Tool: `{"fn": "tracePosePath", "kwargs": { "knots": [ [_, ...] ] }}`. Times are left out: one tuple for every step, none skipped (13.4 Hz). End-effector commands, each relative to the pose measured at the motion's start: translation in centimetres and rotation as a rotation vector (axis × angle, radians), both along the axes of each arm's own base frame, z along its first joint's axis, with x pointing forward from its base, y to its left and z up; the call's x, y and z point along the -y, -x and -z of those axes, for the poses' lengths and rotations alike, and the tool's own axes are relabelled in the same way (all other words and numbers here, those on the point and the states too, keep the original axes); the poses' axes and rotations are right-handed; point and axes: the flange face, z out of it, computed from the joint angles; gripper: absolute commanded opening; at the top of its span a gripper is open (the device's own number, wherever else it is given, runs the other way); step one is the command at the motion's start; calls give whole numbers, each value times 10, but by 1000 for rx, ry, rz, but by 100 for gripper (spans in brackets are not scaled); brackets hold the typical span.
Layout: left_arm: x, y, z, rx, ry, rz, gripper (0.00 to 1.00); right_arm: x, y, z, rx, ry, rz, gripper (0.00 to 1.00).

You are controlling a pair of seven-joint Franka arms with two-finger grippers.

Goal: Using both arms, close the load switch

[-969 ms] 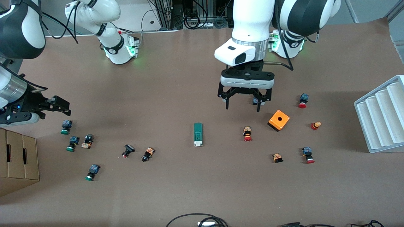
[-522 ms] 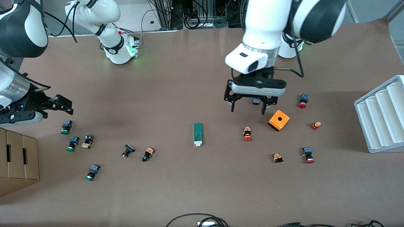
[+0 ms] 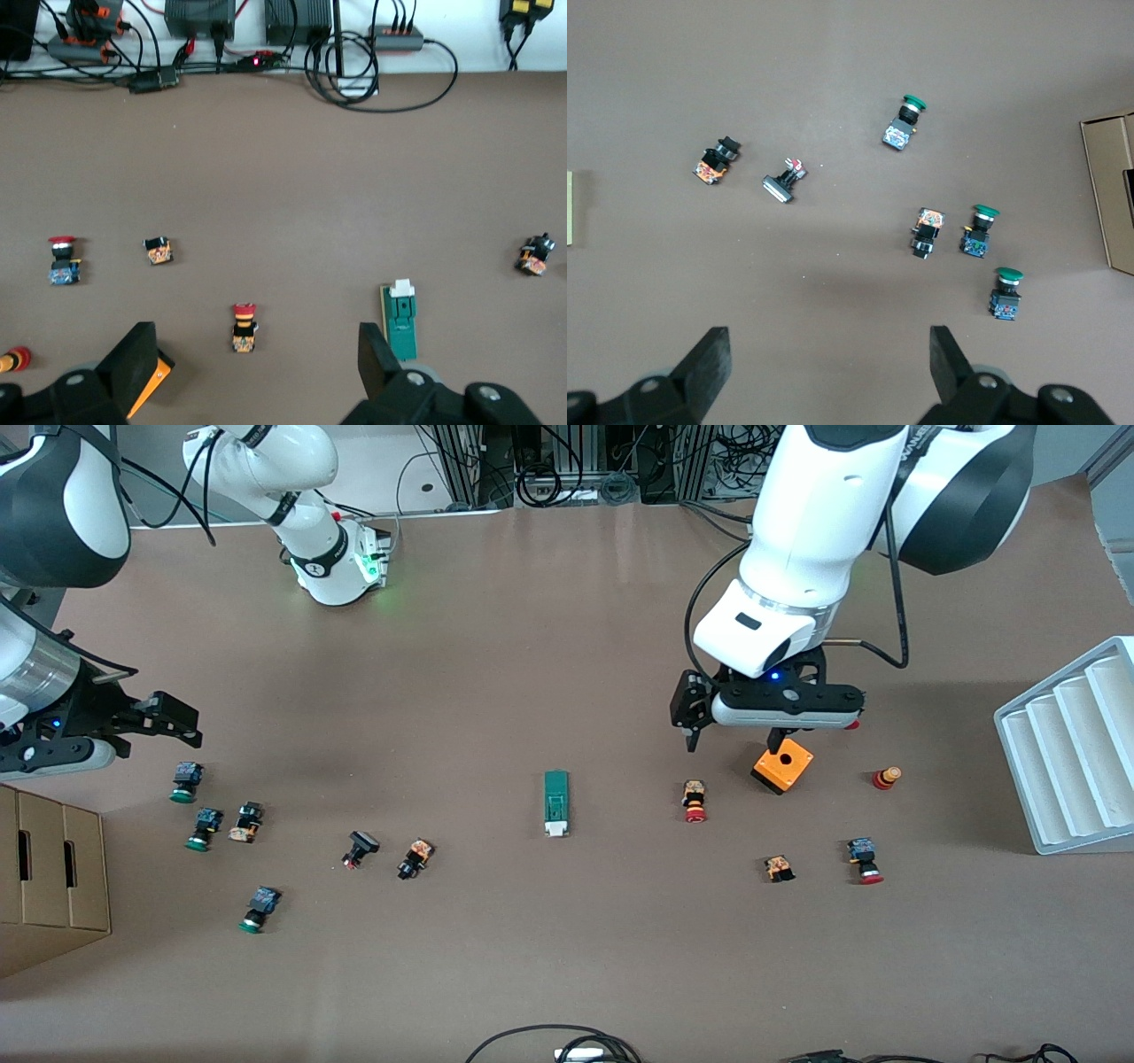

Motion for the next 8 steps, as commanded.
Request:
{"fn": "tracePosePath", "kwargs": {
  "knots": [
    [-22, 0, -6, -32, -12, 16, 100, 4, 2, -4, -1, 11, -5, 100],
    [-27, -1, -9, -44, 7, 18, 100, 4, 2, -6, 2, 10, -5, 100],
    [-42, -6, -12, -54, 23, 8, 100, 3, 2, -6, 4, 9, -7, 100],
    [-58, -11, -12, -67, 25, 5, 100, 2, 2, -6, 4, 9, -8, 100],
    [-68, -14, -14, -75, 35, -4, 100, 1, 2, -6, 4, 9, -10, 100],
    [-88, -20, -13, -99, 55, -45, 100, -1, 2, -6, 4, 9, -13, 100],
    [-112, -28, -10, -123, 79, -87, 100, -1, 2, -7, 6, 9, -13, 100],
    [-131, -33, -8, -145, 93, -110, 100, -1, 2, -7, 6, 9, -13, 100]
  ]
}}
